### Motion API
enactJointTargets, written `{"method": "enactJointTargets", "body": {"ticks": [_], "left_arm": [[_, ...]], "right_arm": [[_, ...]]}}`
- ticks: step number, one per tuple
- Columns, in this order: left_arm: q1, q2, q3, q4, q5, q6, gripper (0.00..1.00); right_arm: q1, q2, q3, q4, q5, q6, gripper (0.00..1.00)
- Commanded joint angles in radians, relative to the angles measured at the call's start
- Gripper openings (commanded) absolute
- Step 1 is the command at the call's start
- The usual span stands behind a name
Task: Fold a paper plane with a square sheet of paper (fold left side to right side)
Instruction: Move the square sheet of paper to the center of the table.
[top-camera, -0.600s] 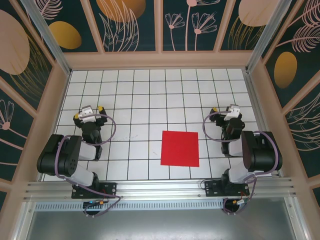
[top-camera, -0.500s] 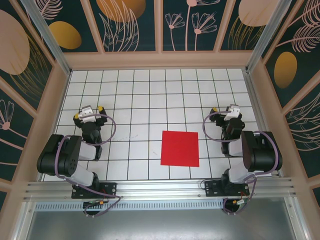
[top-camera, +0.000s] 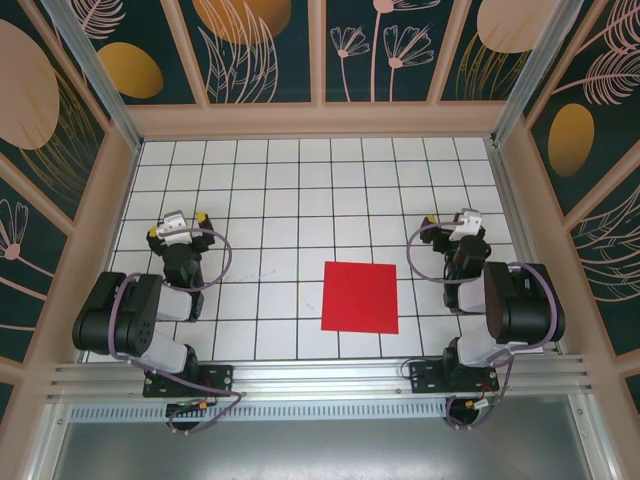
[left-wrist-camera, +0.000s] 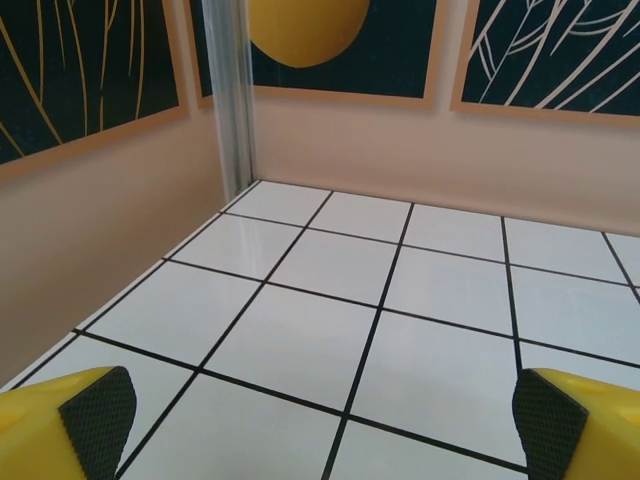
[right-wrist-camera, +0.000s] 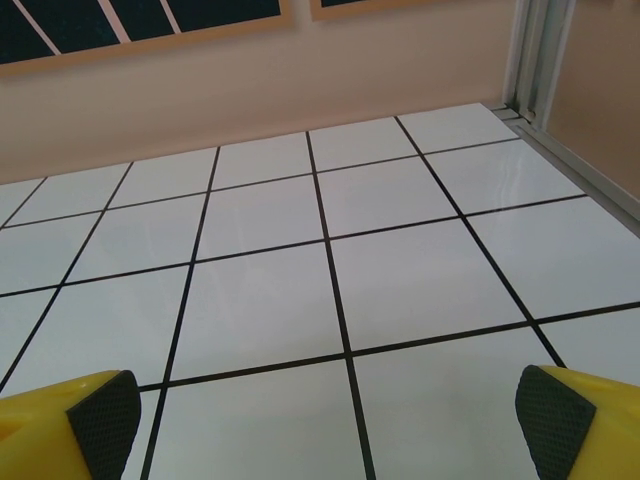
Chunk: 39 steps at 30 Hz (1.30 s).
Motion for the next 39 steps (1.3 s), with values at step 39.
{"method": "enactJointTargets", "body": {"ticks": [39], "left_arm": [[-0.993, 0.410, 0.962, -1.450, 0.407, 0.113, 0.98]], "right_arm": [[0.102, -0.510, 0.510, -1.374, 0.203, 0.340, 0.99]]}}
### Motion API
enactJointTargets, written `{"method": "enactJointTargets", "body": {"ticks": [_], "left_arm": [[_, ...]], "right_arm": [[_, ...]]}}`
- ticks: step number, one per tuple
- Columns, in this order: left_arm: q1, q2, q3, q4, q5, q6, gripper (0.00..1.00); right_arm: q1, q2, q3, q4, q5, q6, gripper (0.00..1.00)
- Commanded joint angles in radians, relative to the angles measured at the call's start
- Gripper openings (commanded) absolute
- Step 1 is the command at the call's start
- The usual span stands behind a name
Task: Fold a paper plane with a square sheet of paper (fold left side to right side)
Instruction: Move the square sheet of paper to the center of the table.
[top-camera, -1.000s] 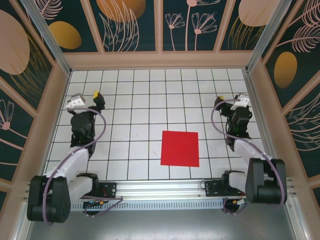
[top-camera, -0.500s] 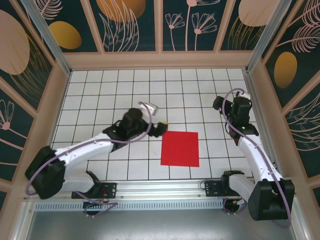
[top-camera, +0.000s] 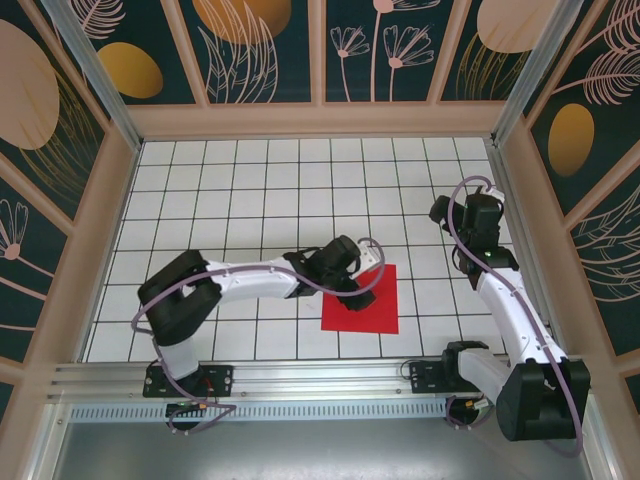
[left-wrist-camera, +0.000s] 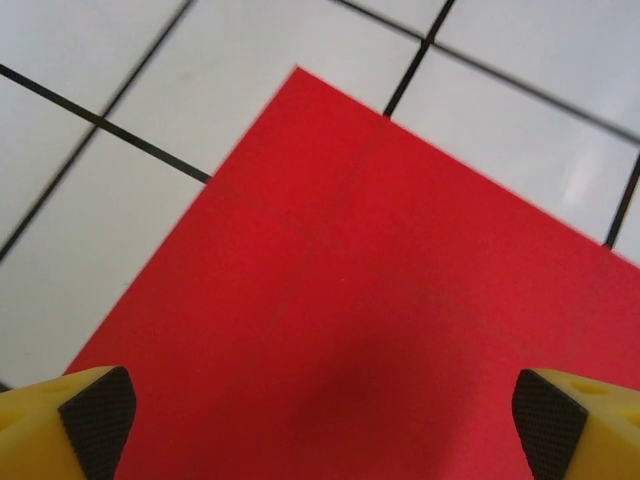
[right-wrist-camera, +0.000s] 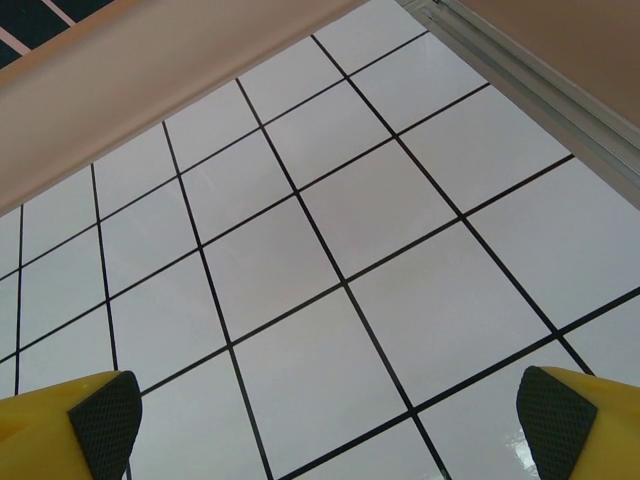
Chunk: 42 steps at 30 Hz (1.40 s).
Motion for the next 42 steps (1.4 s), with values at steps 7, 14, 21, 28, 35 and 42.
{"method": "enactJointTargets", "body": {"ticks": [7, 14, 21, 28, 35, 42], "left_arm": [[-0.028, 0.140, 0.109, -0.120, -0.110, 0.068, 0.99], [-0.024, 0.182, 0.107, -0.140, -0.139, 0.083, 0.98], [0.054, 0.178, 0.077, -0.135, -0.095, 0.094, 0.98], [0.144, 0.167, 0.062, -0.144, -0.087, 0.165, 0.98], [0.231, 0.176, 0.074, -0.114, -0.033, 0.267, 0.98], [0.283, 0.213, 0.156, -0.121, 0.018, 0.343, 0.99]], "right_arm": [[0.009, -0.009, 0.030, -0.033, 0.031, -0.012, 0.99], [0.009, -0.007, 0.033, -0.031, 0.023, -0.017, 0.99], [0.009, -0.007, 0.032, -0.037, 0.015, -0.023, 0.99], [0.010, -0.012, 0.030, -0.041, 0.008, -0.023, 0.99], [0.010, -0.022, 0.012, -0.024, -0.018, -0.025, 0.99], [0.009, -0.009, -0.003, -0.016, -0.106, -0.006, 0.99]]}}
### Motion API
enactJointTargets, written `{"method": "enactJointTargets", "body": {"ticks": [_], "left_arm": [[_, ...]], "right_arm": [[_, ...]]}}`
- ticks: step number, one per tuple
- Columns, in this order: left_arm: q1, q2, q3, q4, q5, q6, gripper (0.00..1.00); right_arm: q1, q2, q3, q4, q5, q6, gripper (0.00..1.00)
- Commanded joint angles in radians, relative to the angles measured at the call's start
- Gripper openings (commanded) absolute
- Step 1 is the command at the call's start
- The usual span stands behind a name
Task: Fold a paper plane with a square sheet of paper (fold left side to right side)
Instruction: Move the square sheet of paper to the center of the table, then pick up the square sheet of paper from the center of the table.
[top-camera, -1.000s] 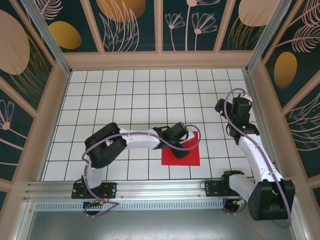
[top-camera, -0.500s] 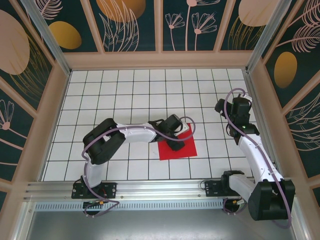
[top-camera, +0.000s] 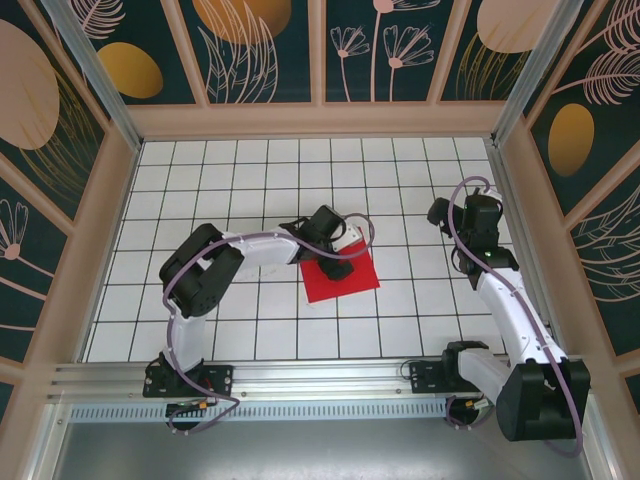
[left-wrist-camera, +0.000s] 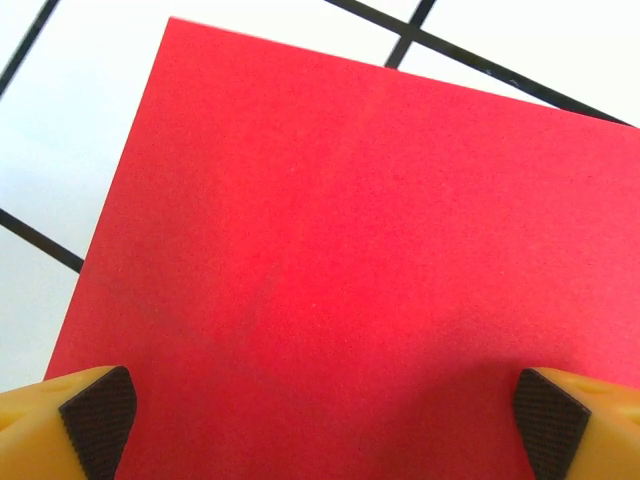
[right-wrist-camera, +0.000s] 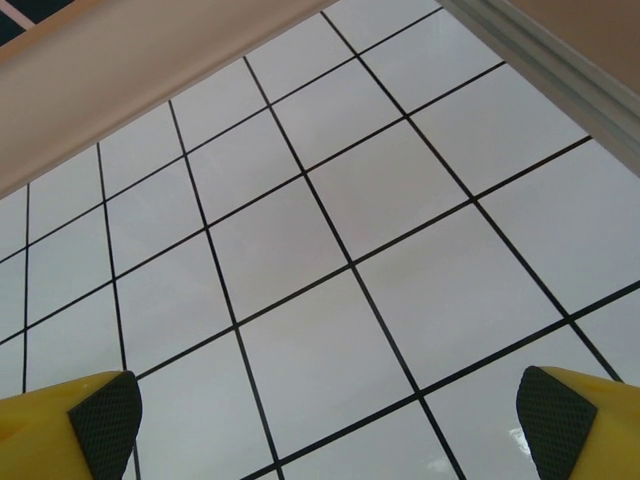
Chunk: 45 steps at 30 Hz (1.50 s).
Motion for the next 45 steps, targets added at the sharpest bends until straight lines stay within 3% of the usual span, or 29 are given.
{"method": "enactJointTargets", "body": {"ticks": [1, 9, 16, 23, 26, 34, 45], "left_arm": [[0.030, 0.051, 0.034, -0.059, 0.005, 0.086, 0.99], [0.032, 0.098, 0.121, -0.073, 0.059, 0.101, 0.98], [0.033, -0.089, 0.092, -0.048, 0.060, 0.030, 0.98], [0.043, -0.329, -0.099, 0.035, -0.111, -0.235, 0.98], [0.057, -0.356, -0.157, 0.005, -0.102, -0.401, 0.99], [0.116, -0.328, -0.254, 0.033, 0.072, -0.755, 0.98], [0.170, -0.253, -0.330, 0.120, 0.246, -0.844, 0.96]], "right_arm": [[0.009, -0.005, -0.006, 0.006, -0.073, 0.004, 0.99], [0.012, 0.020, -0.026, 0.005, -0.154, 0.028, 0.99], [0.065, 0.100, 0.008, -0.053, -0.275, 0.020, 0.97], [0.188, 0.249, 0.035, -0.059, -0.335, 0.053, 0.85], [0.245, 0.331, 0.059, -0.046, -0.331, 0.065, 0.85], [0.353, 0.544, 0.169, -0.035, -0.322, 0.081, 0.86], [0.465, 0.721, 0.279, -0.116, -0.244, 0.100, 0.90]]}}
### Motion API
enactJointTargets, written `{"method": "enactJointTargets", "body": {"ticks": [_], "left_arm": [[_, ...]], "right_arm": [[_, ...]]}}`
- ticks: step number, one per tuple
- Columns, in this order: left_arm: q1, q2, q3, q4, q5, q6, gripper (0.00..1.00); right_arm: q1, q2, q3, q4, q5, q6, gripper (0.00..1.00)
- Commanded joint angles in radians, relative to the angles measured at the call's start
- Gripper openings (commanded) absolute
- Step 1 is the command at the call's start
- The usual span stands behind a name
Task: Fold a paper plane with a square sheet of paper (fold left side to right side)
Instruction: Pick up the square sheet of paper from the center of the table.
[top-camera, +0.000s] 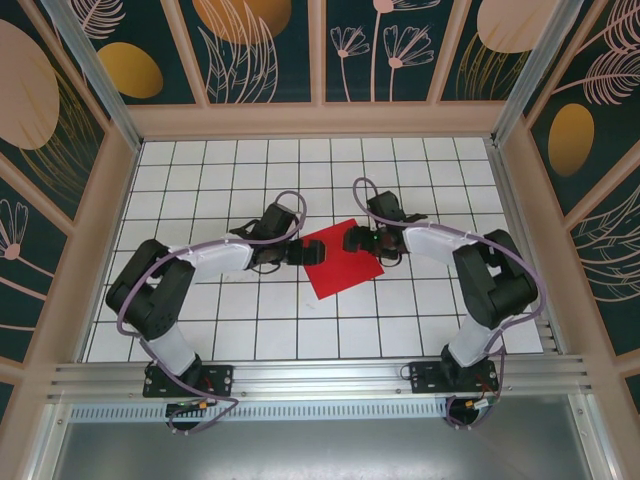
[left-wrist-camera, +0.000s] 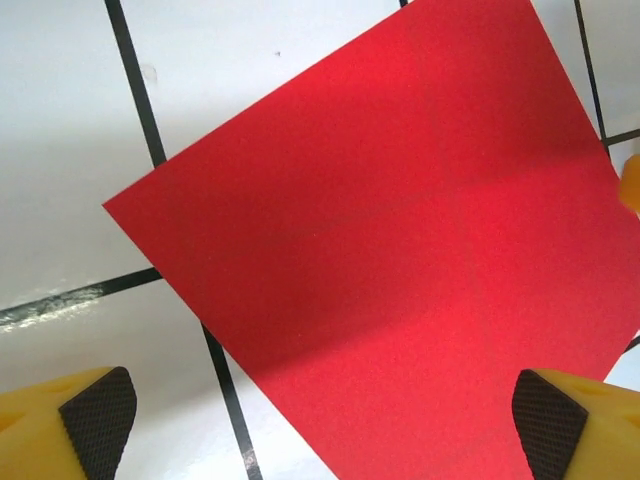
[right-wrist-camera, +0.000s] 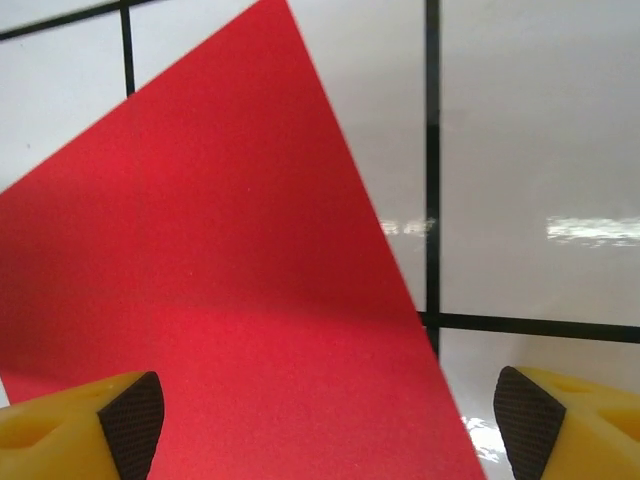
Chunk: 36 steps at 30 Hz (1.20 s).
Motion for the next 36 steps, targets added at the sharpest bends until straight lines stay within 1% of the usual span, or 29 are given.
{"method": "enactJointTargets", "body": {"ticks": [1, 5, 8, 12, 17, 22, 29, 34, 36], "left_arm": [[-0.001, 0.050, -0.011, 0.061, 0.093, -0.046, 0.95], [0.000, 0.078, -0.005, 0.068, 0.109, -0.051, 0.94], [-0.001, 0.102, 0.000, 0.065, 0.116, -0.048, 0.92], [-0.001, 0.125, 0.001, 0.066, 0.122, -0.050, 0.89], [0.000, 0.131, 0.003, 0.064, 0.116, -0.048, 0.88], [-0.001, 0.129, 0.004, 0.066, 0.111, -0.048, 0.85], [-0.001, 0.107, 0.005, 0.093, 0.108, -0.061, 0.81], [-0.002, 0.112, 0.013, 0.088, 0.110, -0.059, 0.81], [-0.002, 0.118, 0.013, 0.091, 0.114, -0.059, 0.81]], "right_arm": [[0.025, 0.035, 0.034, -0.061, 0.042, 0.024, 0.90], [0.040, 0.059, 0.048, -0.096, 0.076, 0.027, 0.90], [0.063, 0.069, 0.050, -0.109, 0.066, 0.022, 0.90], [0.086, 0.068, 0.043, -0.092, -0.011, 0.029, 0.87], [0.113, 0.059, 0.049, -0.061, -0.078, 0.044, 0.86], [0.113, 0.059, 0.065, -0.059, -0.087, 0.044, 0.86], [0.110, 0.060, 0.059, -0.084, -0.050, 0.034, 0.86], [0.093, 0.036, 0.031, -0.032, -0.121, 0.051, 0.87], [0.098, 0.049, 0.052, -0.055, -0.111, 0.040, 0.85]]}}
